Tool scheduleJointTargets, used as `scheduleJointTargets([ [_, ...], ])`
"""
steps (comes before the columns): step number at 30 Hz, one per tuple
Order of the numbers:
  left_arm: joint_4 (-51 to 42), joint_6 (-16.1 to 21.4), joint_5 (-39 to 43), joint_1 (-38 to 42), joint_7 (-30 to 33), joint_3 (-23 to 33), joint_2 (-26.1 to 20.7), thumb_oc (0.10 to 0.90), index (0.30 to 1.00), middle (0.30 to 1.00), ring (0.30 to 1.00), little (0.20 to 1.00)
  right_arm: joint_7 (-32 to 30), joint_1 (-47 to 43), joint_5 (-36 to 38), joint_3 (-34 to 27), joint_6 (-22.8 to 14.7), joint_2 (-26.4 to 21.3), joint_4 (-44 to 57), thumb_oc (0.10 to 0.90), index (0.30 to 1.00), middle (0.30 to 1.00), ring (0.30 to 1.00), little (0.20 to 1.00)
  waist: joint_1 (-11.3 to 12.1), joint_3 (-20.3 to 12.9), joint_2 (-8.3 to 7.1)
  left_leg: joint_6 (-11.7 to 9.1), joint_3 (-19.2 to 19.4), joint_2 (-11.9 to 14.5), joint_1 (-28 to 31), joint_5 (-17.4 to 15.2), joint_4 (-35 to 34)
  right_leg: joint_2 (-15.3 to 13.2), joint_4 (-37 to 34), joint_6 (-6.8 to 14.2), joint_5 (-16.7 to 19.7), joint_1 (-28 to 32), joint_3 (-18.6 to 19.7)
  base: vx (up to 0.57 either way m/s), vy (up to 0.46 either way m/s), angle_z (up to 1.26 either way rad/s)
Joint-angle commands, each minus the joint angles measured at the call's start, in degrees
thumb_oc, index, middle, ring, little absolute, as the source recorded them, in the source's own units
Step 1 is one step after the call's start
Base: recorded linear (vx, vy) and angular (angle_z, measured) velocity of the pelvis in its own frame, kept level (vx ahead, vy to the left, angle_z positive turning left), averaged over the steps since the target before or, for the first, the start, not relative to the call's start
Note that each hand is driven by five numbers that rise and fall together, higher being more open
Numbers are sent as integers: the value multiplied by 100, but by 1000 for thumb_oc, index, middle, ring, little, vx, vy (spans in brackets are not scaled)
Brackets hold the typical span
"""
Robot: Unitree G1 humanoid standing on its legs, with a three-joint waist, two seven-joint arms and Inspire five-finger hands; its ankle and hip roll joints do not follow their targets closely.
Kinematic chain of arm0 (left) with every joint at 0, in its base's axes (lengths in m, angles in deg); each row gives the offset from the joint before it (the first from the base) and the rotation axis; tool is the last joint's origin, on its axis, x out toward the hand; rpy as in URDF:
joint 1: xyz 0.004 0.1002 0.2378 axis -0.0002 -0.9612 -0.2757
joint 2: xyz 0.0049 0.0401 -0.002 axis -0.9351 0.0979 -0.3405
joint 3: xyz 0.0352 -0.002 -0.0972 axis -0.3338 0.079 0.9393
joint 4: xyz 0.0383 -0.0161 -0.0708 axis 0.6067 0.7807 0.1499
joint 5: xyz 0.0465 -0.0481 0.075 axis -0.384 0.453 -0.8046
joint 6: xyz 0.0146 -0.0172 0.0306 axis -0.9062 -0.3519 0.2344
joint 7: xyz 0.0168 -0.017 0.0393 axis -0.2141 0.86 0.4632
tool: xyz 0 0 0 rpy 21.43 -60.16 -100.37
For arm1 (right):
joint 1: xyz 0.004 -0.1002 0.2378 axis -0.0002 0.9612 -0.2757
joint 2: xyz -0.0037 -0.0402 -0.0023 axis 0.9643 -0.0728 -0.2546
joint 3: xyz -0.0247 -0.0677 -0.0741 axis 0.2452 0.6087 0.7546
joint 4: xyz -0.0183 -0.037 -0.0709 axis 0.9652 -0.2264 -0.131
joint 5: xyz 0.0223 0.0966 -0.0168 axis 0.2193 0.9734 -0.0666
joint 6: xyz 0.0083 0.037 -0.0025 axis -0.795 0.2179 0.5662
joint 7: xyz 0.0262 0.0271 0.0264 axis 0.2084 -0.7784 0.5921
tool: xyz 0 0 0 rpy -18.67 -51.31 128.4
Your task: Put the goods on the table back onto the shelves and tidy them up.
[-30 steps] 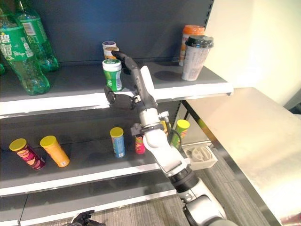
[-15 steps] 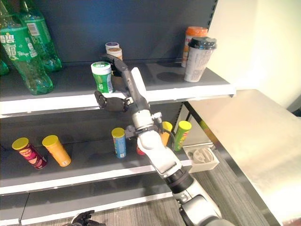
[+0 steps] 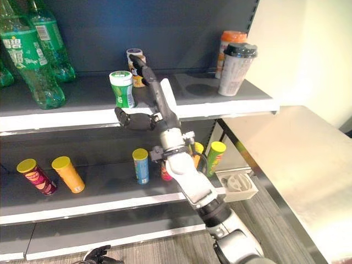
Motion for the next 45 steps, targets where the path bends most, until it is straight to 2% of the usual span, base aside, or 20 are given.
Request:
scheduleJointTargets([
  [1, 510, -42, -262, -90, 138, -209, -124, 800, 900, 900, 900, 900, -327, -338, 290, -969, -616, -91, 720, 800, 900, 900, 900, 900, 127, 226, -308, 295, 267, -471, 572, -972, 24, -50, 86, 68, 167, -185, 322, -6, 19, -11],
  [8, 524, -23, -206, -58, 125, -124, -103, 800, 900, 900, 900, 900, -233, -64, 714, -1233, -833, -348, 1150, 800, 900, 900, 900, 900, 11, 207, -322, 292, 384, -467, 592, -983, 24, -33, 102, 98, 217, -236, 399, -12, 23, -9],
  [11, 520, -2, -206, -11, 107, -67, -95, 800, 900, 900, 900, 900, -99, 210, 970, -1552, -998, -665, 1478, 800, 900, 900, 900, 900, -137, 183, -351, 286, 485, -454, 613, -994, 24, -21, 126, 120, 254, -291, 481, -10, 32, -18],
  [14, 550, 34, -169, 16, 43, 19, -76, 800, 900, 900, 900, 900, 227, 761, 1587, -1973, -1277, -1169, 1899, 800, 900, 900, 900, 900, -320, 137, -395, 279, 635, -439, 619, -998, 24, 15, 165, 155, 290, -378, 615, -5, 39, -16],
  [16, 573, 94, -141, -22, -38, 134, -92, 800, 900, 900, 900, 900, 579, 1277, 2046, -2470, -1521, -1640, 2219, 800, 900, 900, 900, 900, -454, 123, -428, 271, 731, -424, 615, -1004, 24, 38, 185, 187, 310, -437, 690, -14, 30, -29],
  [18, 592, 182, -129, -72, -160, 223, -102, 800, 900, 900, 900, 900, 935, 1990, 2609, -3234, -1743, -2221, 2397, 800, 900, 900, 900, 900, -604, 122, -445, 265, 829, -399, 646, -1041, 24, 66, 214, 231, 316, -487, 776, -10, 46, -32],
  [19, 630, 258, -125, -136, -272, 303, -95, 800, 900, 900, 900, 900, 1181, 2740, 2998, -4132, -1914, -2537, 2444, 800, 900, 900, 900, 900, -788, 76, -452, 266, 946, -384, 662, -1070, 24, 81, 221, 266, 351, -545, 867, -6, 43, -32],
  [20, 631, 259, -124, -136, -272, 286, -97, 800, 900, 900, 900, 900, 1189, 2765, 3008, -4159, -1914, -2534, 2454, 800, 900, 900, 900, 900, -768, 63, -461, 264, 953, -389, 639, -1043, 24, 76, 221, 259, 370, -571, 872, -13, 37, -31],
  [22, 613, 320, -131, -161, -351, 287, -63, 800, 900, 900, 900, 900, 1249, 3264, 3155, -4860, -2029, -2617, 2311, 800, 900, 900, 900, 900, -913, 33, -463, 270, 1055, -391, 651, -1064, 24, 91, 235, 296, 395, -619, 934, -5, 34, -35],
  [28, 544, 442, -265, -133, -535, 147, -16, 800, 900, 900, 900, 900, 874, 4119, 2912, -6922, -2308, -2641, 2108, 800, 900, 900, 900, 900, -1521, -67, -351, 321, 1316, -413, 663, -1196, 24, 106, 227, 406, 488, -772, 1212, 17, 61, -27],
  [31, 492, 465, -313, -75, -582, 58, -6, 800, 900, 900, 900, 900, 597, 4295, 2700, -7546, -2483, -2667, 2116, 800, 900, 900, 900, 900, -1728, -85, -268, 353, 1438, -437, 655, -1238, 24, 108, 223, 454, 548, -846, 1349, 14, 62, -37],
  [35, 556, 424, -468, 22, -611, -7, 62, 800, 900, 900, 900, 900, 258, 4650, 2223, -8198, -2421, -2690, 1931, 800, 900, 900, 900, 900, -2114, -69, -217, 389, 1591, -467, 624, -1250, 24, 127, 280, 510, 626, -986, 1546, 0, 46, -25],
  [39, 516, 474, -771, 24, -560, -151, 92, 800, 900, 900, 900, 900, 1, 4759, 1855, -8228, -2236, -2307, 1757, 800, 900, 900, 900, 900, -2227, 102, -262, 436, 1788, -442, 420, -1213, 24, 157, 354, 632, 776, -1282, 1642, -120, -12, -36],
  [41, 473, 485, -822, 34, -587, -193, 36, 800, 900, 900, 900, 900, -40, 4681, 1680, -8127, -2188, -2175, 1785, 800, 900, 900, 900, 900, -2212, 151, -309, 427, 1969, -410, 311, -1200, 24, 152, 386, 708, 908, -1481, 1580, -161, -53, -61],
  [42, 334, 496, -799, 46, -585, -194, -33, 800, 900, 900, 900, 900, -113, 4547, 1427, -7899, -2078, -2118, 1725, 800, 900, 900, 900, 900, -1967, 271, -278, 350, 2190, -210, 194, -1203, 24, -116, 440, 874, 1003, -1622, 633, -192, -119, -99],
  [43, 226, 478, -755, 76, -575, -243, -110, 800, 900, 900, 900, 900, -126, 4440, 1395, -7668, -2048, -2041, 1721, 800, 900, 900, 900, 900, -1858, 269, -268, 270, 2329, -61, 72, -1078, 24, -296, 445, 854, 971, -1627, -51, -245, -170, -163],
  [45, 19, 469, -682, 108, -594, -302, -166, 800, 900, 900, 900, 900, -122, 4258, 1237, -7192, -1869, -1877, 1618, 800, 900, 900, 900, 900, -1661, 273, -269, 198, 2619, 116, 66, -933, 24, -639, 439, 787, 860, -1531, -955, -170, -160, -220],
])
